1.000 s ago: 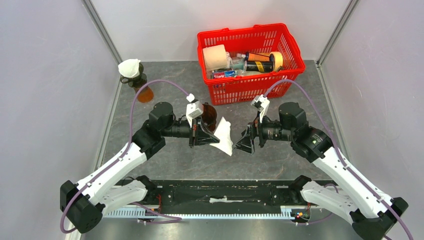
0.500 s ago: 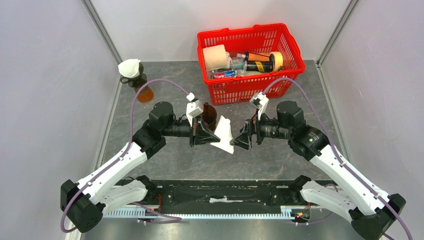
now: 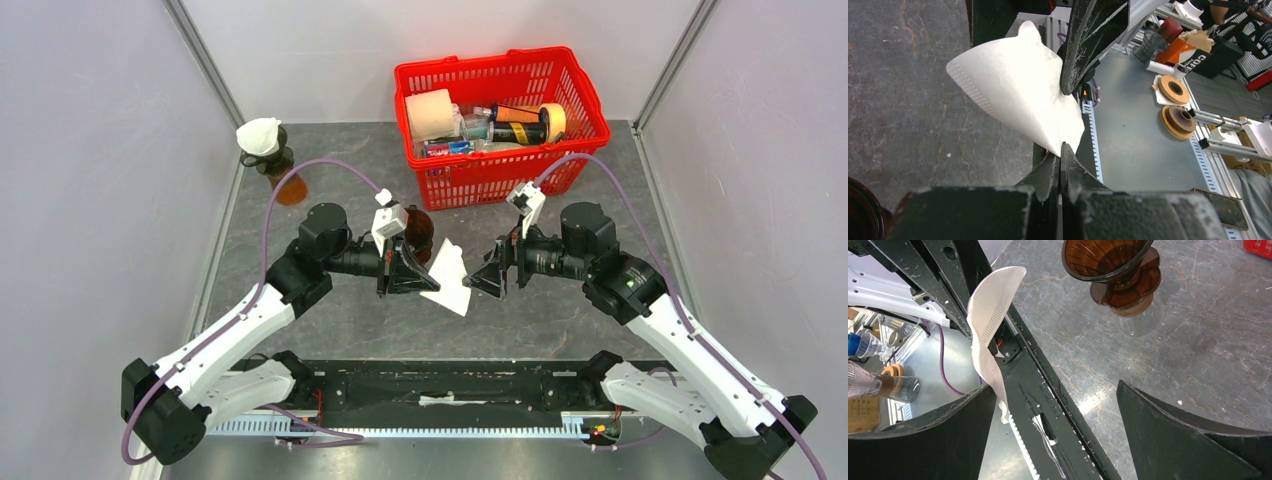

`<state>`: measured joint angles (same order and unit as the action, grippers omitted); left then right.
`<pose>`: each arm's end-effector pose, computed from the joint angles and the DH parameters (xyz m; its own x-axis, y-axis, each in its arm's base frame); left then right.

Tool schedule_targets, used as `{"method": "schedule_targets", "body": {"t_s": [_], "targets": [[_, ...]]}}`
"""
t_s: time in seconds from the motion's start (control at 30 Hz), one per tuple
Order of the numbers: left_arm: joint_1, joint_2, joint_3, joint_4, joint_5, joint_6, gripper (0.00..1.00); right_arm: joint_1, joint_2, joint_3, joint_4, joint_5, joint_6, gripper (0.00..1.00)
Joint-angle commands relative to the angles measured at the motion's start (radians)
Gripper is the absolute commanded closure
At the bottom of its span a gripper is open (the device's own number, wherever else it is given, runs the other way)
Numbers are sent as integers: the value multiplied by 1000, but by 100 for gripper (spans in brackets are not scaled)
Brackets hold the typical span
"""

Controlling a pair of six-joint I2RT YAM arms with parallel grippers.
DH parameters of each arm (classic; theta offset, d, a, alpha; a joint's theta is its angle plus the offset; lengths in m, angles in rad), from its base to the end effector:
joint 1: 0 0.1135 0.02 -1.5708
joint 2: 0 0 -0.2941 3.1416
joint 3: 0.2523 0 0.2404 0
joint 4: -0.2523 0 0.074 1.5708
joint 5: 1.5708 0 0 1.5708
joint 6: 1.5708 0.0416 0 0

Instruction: Place the coffee filter in the dripper

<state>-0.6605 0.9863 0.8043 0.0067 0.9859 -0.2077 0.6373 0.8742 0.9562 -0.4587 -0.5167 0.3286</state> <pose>0.1311 -0.1458 0.3588 -0.3383 0.1187 -0.9335 0.9374 -0.0442 -0.3453 0.1170 0.1122 0.3774 -0.5659 -0.0699 -0.8215 -0.7437 0.4733 0.4721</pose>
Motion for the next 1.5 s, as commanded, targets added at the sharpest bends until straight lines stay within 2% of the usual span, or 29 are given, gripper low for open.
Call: {"method": "schedule_targets", "body": {"t_s": [0.0,0.3,0.5,0.77,0.93,1.2,1.3,1.47], "targets": [[1,-1,7,32,18,25,98,2,-8,51,-3,-21,-5,3],[1,5,11,35,8,22,98,1,-65,49,-18,-29,-31,3],[1,1,10,35,2,19,98,2,-36,56,-39,-12,-36,3],[1,10,14,35,-10,15,98,2,-10,61,-33,-99,-35,3],[1,14,16,35,-7,15,98,2,-17,57,-31,-62,-31,3],[1,12,16,40,3,11,98,2,20,52,29,-83,1,3],[1,11,13,48,23,9,98,2,31,53,38,-49,15,3],[-1,-4,4,58,43,9,98,2,28,58,-7,98,17,5]]}}
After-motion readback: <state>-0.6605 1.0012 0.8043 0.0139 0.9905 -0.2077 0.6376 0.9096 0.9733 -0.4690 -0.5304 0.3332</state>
